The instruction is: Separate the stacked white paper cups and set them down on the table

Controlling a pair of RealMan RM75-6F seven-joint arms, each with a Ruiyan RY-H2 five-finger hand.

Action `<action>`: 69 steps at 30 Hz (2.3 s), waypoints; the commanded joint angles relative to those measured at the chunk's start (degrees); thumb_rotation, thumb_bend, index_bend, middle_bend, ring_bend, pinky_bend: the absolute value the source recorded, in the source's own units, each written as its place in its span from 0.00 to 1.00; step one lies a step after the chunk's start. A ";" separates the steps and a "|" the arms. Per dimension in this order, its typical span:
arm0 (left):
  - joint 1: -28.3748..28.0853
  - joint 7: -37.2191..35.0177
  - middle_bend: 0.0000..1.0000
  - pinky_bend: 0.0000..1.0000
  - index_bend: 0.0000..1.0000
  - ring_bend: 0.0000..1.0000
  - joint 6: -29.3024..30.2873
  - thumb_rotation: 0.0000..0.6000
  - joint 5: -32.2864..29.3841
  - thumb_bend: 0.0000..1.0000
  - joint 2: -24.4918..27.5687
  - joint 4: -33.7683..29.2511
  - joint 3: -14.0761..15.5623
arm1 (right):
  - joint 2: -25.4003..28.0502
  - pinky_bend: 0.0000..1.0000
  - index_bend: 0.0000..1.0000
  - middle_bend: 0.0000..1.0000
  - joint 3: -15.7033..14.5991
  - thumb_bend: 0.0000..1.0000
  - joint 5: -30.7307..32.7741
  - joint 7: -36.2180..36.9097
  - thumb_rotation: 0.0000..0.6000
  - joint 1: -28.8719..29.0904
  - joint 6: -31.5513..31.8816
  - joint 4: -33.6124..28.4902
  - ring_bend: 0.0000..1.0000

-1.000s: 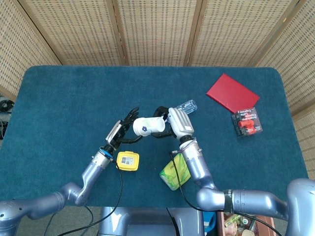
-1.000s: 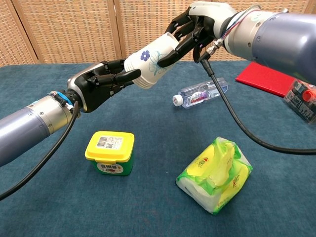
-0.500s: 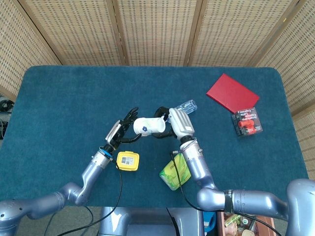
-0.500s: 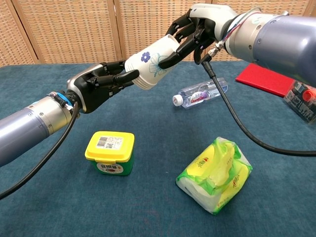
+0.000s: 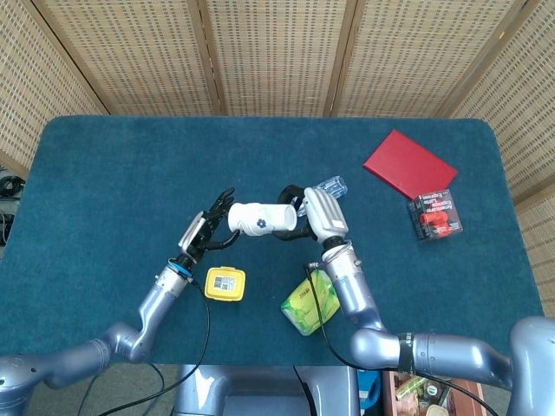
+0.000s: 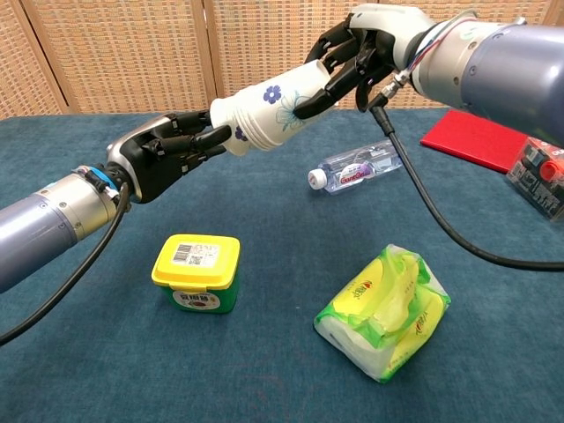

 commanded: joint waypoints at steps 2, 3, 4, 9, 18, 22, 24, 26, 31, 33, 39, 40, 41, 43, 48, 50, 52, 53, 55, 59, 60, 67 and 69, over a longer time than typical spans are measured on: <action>0.23 0.35 0.00 0.00 0.66 0.00 0.66 1.00 0.64 0.41 0.58 -0.46 0.26 | 0.17 0.72 0.78 0.66 -0.04 0.21 -0.05 -0.16 1.00 -0.12 0.14 0.26 0.51; 0.45 0.61 0.00 0.00 0.66 0.00 0.93 1.00 0.74 0.41 0.83 -0.69 0.40 | 0.27 0.72 0.78 0.66 0.06 0.21 0.05 -0.05 1.00 -0.21 0.15 0.30 0.51; 0.68 0.84 0.00 0.00 0.66 0.00 1.14 1.00 0.77 0.41 1.12 -0.95 0.52 | 0.43 0.72 0.78 0.66 0.13 0.21 0.11 0.05 1.00 -0.32 0.13 0.31 0.51; 2.36 2.32 0.00 0.00 0.67 0.00 2.06 1.00 0.95 0.41 3.82 -2.61 1.55 | 1.39 0.72 0.78 0.66 0.20 0.21 0.02 0.31 1.00 -0.93 0.14 0.23 0.51; 5.39 8.95 0.00 0.00 0.67 0.00 1.67 1.00 -0.31 0.41 11.56 -7.27 3.11 | 3.58 0.72 0.78 0.66 -0.50 0.21 -0.76 0.03 1.00 -2.58 1.21 -0.91 0.51; 5.81 15.64 0.00 0.00 0.68 0.00 -0.39 1.00 -2.69 0.41 16.30 -11.25 2.76 | 4.84 0.72 0.78 0.66 -1.79 0.22 -1.60 -0.92 1.00 -3.64 1.95 -1.55 0.51; 5.88 18.58 0.00 0.00 0.68 0.00 -1.79 1.00 -4.18 0.41 18.81 -13.87 2.48 | 5.40 0.72 0.78 0.66 -2.85 0.22 -2.34 -2.01 1.00 -4.06 2.44 -1.61 0.51; 5.79 22.95 0.00 0.00 0.68 0.00 -3.91 1.00 -6.02 0.41 22.13 -17.17 2.46 | 6.20 0.72 0.78 0.66 -4.87 0.21 -3.60 -4.32 1.00 -4.46 2.96 -1.36 0.51; 5.20 35.00 0.00 0.00 0.70 0.00 -9.07 1.00 -12.97 0.41 29.83 -25.36 2.53 | 7.82 0.72 0.78 0.66 -9.39 0.22 -6.67 -9.07 1.00 -5.51 3.62 -0.72 0.51; 5.01 39.20 0.00 0.00 0.70 0.00 -10.37 1.00 -15.93 0.41 32.58 -28.45 2.57 | 8.19 0.72 0.78 0.66 -10.33 0.22 -7.32 -9.25 1.00 -6.34 3.91 -0.65 0.51; 4.63 50.49 0.00 0.00 0.71 0.00 -11.43 1.00 -23.69 0.41 38.64 -34.90 3.62 | 9.84 0.72 0.78 0.66 -12.33 0.22 -9.42 -10.96 1.00 -8.06 4.92 -0.58 0.51; 4.46 52.11 0.00 0.00 0.71 0.00 -11.62 1.00 -24.92 0.41 39.51 -35.68 3.85 | 10.06 0.72 0.78 0.66 -12.60 0.22 -9.88 -11.42 1.00 -8.27 5.27 -0.50 0.51; 4.26 53.56 0.00 0.00 0.71 0.00 -11.85 1.00 -26.17 0.41 40.28 -36.44 4.07 | 10.23 0.72 0.78 0.66 -12.82 0.21 -10.28 -11.85 1.00 -8.45 5.56 -0.43 0.51; 3.93 56.97 0.00 0.00 0.71 0.00 -11.70 1.00 -28.72 0.41 41.74 -37.75 4.67 | 10.67 0.72 0.78 0.65 -13.45 0.21 -11.48 -13.36 1.00 -8.86 6.69 0.19 0.51; 2.77 65.36 0.00 0.00 0.71 0.00 -10.97 1.00 -33.98 0.41 43.95 -39.90 6.77 | 11.52 0.72 0.78 0.65 -15.38 0.22 -13.62 -16.39 1.00 -10.48 8.79 2.46 0.51; 2.55 68.16 0.00 0.00 0.71 0.00 -9.46 1.00 -34.99 0.41 43.74 -40.37 7.29 | 11.70 0.72 0.78 0.64 -15.82 0.21 -14.05 -16.39 1.00 -11.18 8.95 3.11 0.51; 2.50 70.51 0.00 0.00 0.71 0.00 -7.87 1.00 -35.77 0.41 43.28 -40.78 7.70 | 11.89 0.72 0.78 0.63 -16.17 0.21 -14.11 -16.16 1.00 -11.91 8.80 3.81 0.51; 2.52 71.53 0.00 0.00 0.71 0.00 -7.09 1.00 -36.01 0.41 42.92 -40.90 7.85 | 12.02 0.72 0.78 0.62 -16.38 0.22 -14.06 -16.14 1.00 -12.28 8.69 4.19 0.51; 2.55 73.72 0.00 0.00 0.71 0.00 -5.48 1.00 -36.53 0.41 41.74 -40.87 8.19 | 12.32 0.72 0.78 0.61 -16.96 0.21 -14.03 -16.27 1.00 -13.15 8.50 5.32 0.51; 2.66 77.08 0.00 0.00 0.68 0.00 -2.98 1.00 -36.90 0.41 39.55 -40.23 8.54 | 13.24 0.68 0.75 0.52 -17.57 0.22 -13.76 -16.04 1.00 -14.44 7.40 6.04 0.45; 2.74 77.68 0.00 0.00 0.66 0.00 -2.61 1.00 -36.88 0.41 39.14 -40.18 8.57 | 13.84 0.66 0.73 0.49 -17.85 0.22 -13.38 -16.37 1.00 -14.74 6.78 5.67 0.41; 3.46 81.09 0.00 0.00 0.51 0.00 -0.91 1.00 -35.37 0.41 38.71 -40.71 9.19 | 16.06 0.50 0.52 0.24 -18.44 0.22 -14.37 -16.60 1.00 -16.07 5.67 4.09 0.16; 3.82 82.54 0.00 0.00 0.46 0.00 0.00 1.00 -34.78 0.41 38.85 -40.97 9.62 | 16.16 0.48 0.50 0.22 -18.56 0.22 -15.20 -16.38 1.00 -16.50 5.86 3.90 0.14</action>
